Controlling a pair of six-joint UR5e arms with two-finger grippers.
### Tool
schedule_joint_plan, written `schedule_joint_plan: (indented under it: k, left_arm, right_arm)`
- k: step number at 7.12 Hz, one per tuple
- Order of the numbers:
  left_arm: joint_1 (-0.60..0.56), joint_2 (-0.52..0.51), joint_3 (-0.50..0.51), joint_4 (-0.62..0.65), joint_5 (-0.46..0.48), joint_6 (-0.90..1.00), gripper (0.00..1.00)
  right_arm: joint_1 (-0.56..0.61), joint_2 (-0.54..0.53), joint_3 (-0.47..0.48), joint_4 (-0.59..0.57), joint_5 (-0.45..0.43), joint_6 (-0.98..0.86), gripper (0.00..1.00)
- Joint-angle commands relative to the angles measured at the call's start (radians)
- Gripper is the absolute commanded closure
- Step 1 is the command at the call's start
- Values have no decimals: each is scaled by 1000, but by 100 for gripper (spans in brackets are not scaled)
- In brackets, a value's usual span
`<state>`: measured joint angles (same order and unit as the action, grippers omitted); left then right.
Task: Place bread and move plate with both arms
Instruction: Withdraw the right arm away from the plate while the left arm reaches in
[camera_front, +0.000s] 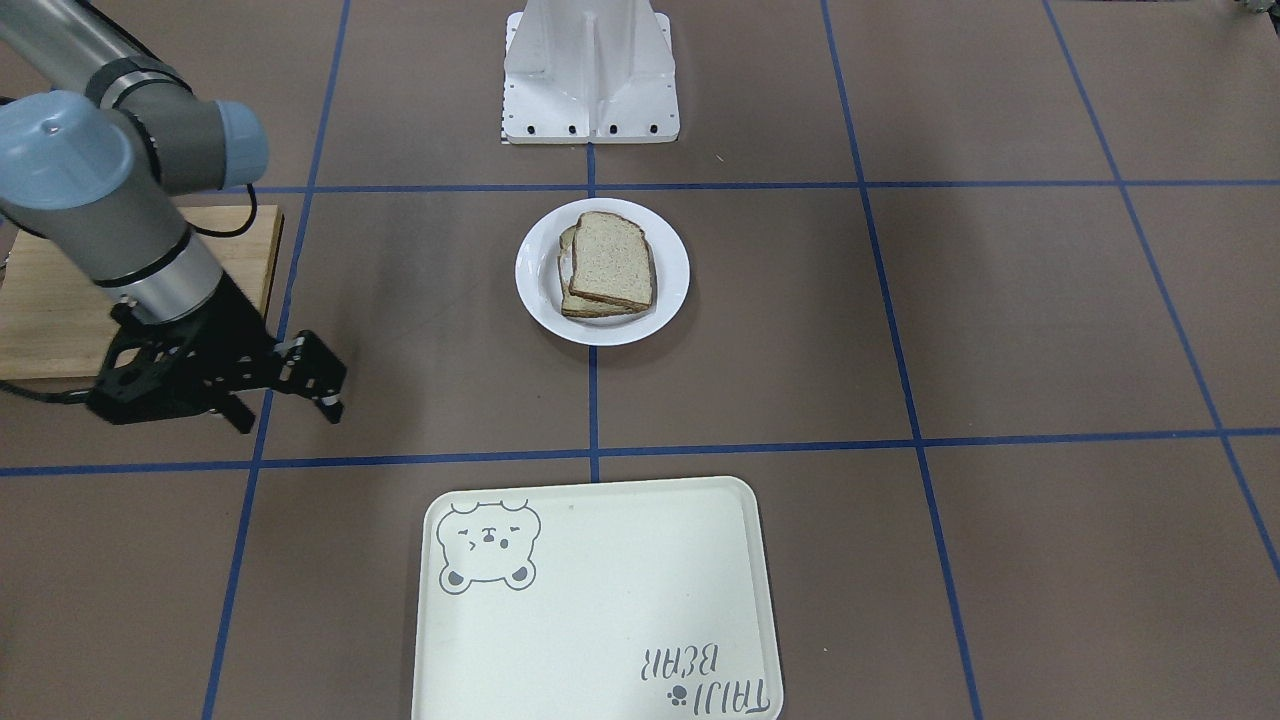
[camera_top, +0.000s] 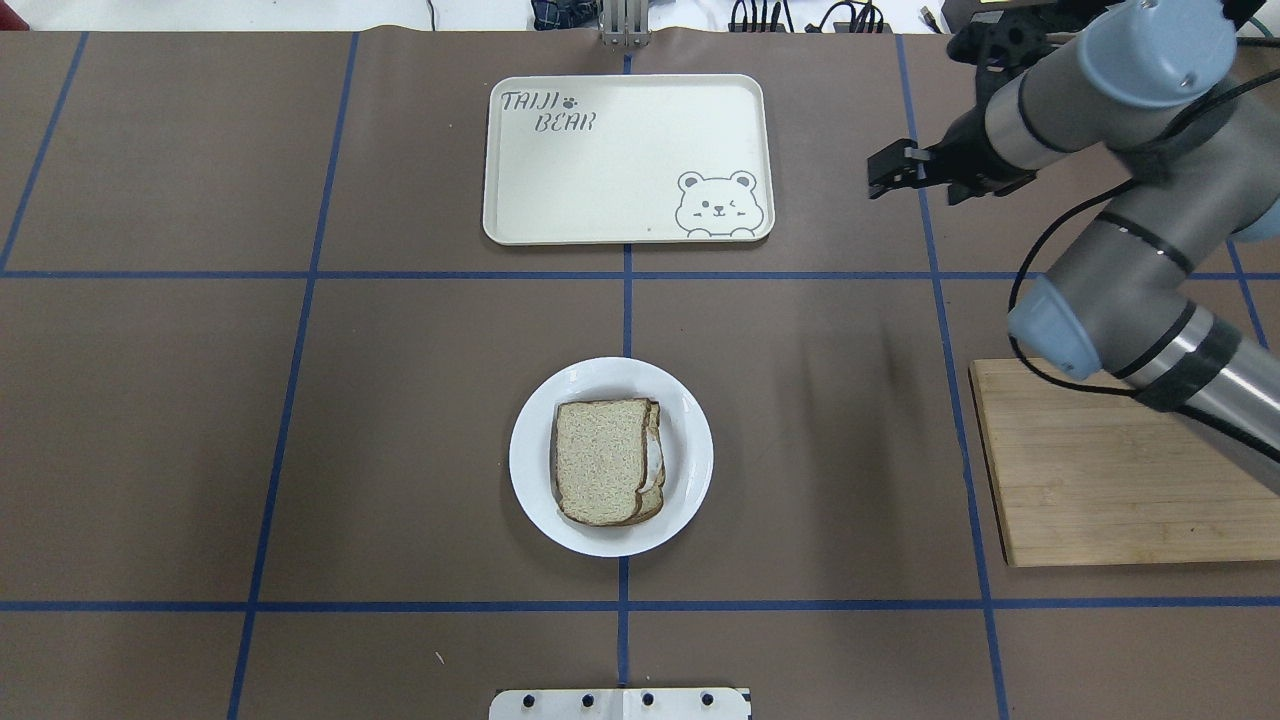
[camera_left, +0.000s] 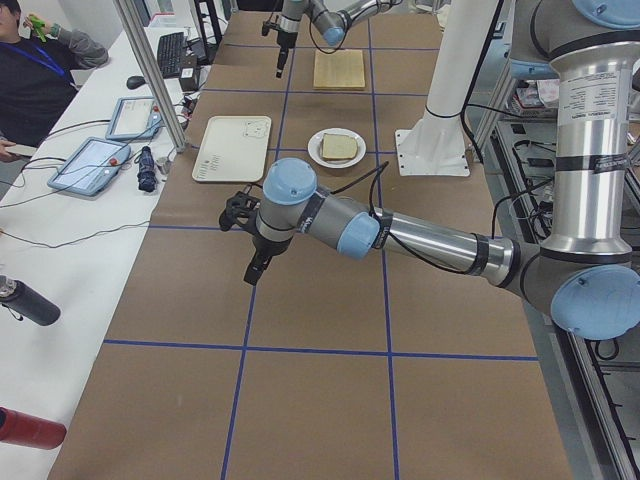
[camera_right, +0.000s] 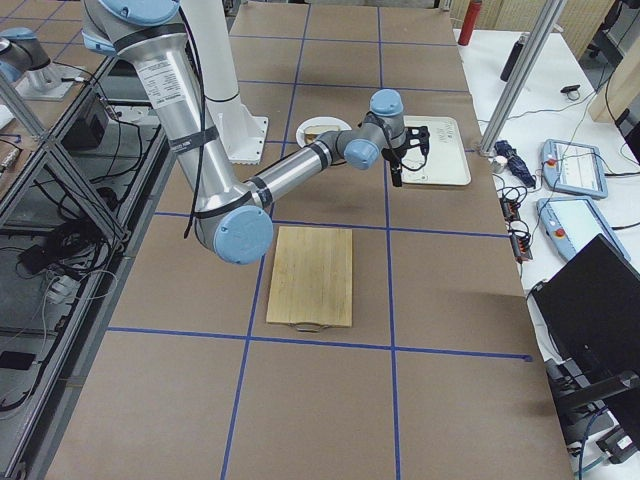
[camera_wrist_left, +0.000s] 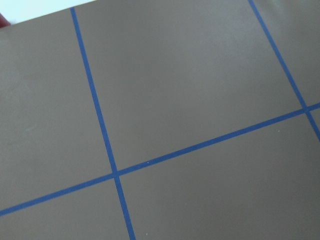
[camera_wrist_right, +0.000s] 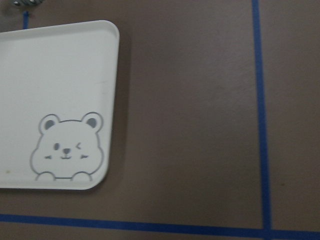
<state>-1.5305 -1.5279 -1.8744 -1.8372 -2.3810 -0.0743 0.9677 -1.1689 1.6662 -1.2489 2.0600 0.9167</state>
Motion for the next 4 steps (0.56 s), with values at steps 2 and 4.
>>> schedule_joint_plan:
  k: [2,4]
  left_arm:
    - [79,-21,3,-115,-61,-178,2]
    - [243,-47,9,-238,-61,-452,2]
  right_arm:
    - [242,-179,-2,-165,86,-565,0]
    - [389,-355,-5,-156,135,-817,0]
